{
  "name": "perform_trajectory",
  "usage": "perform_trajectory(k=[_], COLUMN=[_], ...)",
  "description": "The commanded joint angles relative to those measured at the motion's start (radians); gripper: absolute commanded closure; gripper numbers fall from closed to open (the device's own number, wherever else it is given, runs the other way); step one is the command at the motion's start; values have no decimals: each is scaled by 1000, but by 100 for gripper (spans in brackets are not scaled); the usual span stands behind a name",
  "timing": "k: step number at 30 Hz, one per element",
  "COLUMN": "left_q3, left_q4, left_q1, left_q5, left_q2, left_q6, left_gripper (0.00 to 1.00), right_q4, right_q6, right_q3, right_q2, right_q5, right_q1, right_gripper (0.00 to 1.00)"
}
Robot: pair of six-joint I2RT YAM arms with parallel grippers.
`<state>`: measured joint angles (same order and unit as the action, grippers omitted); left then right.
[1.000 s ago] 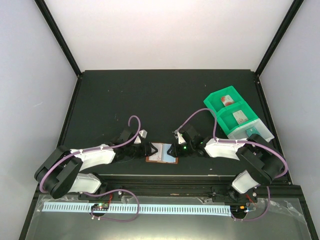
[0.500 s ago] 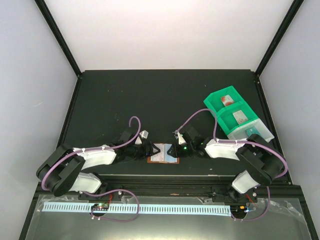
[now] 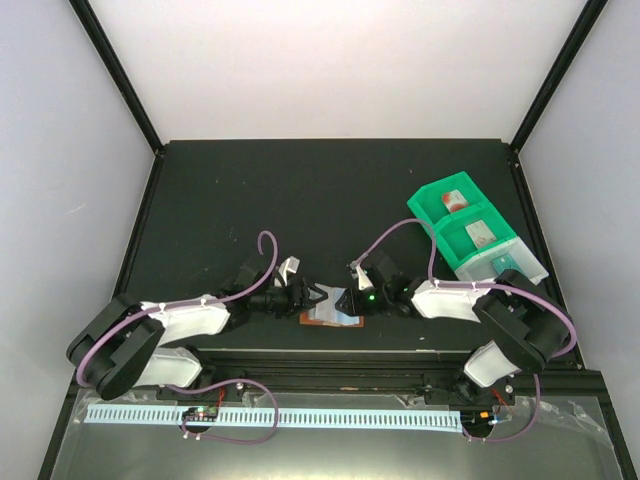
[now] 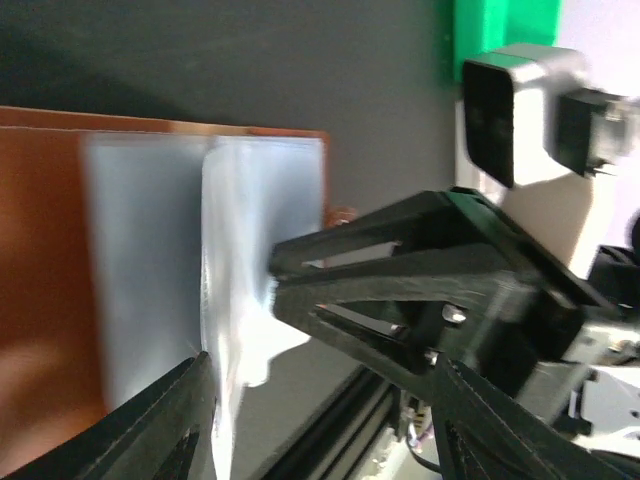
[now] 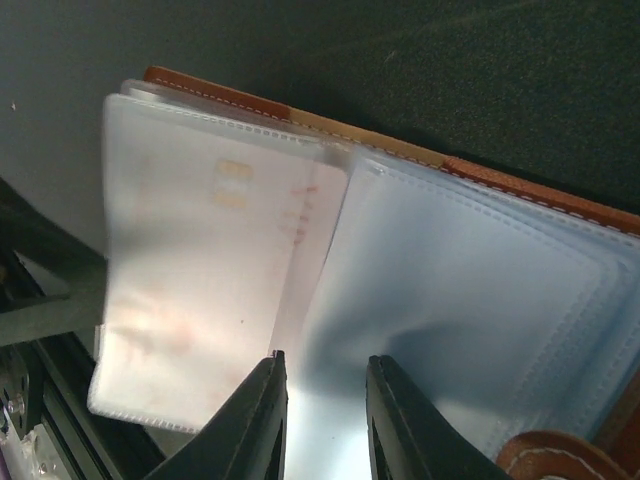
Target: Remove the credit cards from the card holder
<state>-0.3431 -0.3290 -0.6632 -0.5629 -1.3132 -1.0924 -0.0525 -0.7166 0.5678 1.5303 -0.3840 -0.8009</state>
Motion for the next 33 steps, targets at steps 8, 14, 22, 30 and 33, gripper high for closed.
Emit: perform_trajectory(k=[8,14,22,30,33], left_q3=[-36,-93,-152,-149,-151], left_q4=[-69,-103,-117,-21,83], left_q1=[-46,-92,-135,-136,-129], left_q5=[-30,-35,-31,28,95], left_q2=[61,-39,-85,-18,19], left_q6=[-46,-36,-16,44,83], left_gripper=[37,37,37,46,46], right_q4=[-32,15,171,219,198], right_q6=[-10,-1,35,50,45], right_q3=[-55,-63,-66,-36,-30], right_q2=[-52,-153,-362,-421,-389], right_q5=[29,70,248,278,244], right_q1=[-4,-3,-1,0,0], right_gripper=[77,75,70,70,71])
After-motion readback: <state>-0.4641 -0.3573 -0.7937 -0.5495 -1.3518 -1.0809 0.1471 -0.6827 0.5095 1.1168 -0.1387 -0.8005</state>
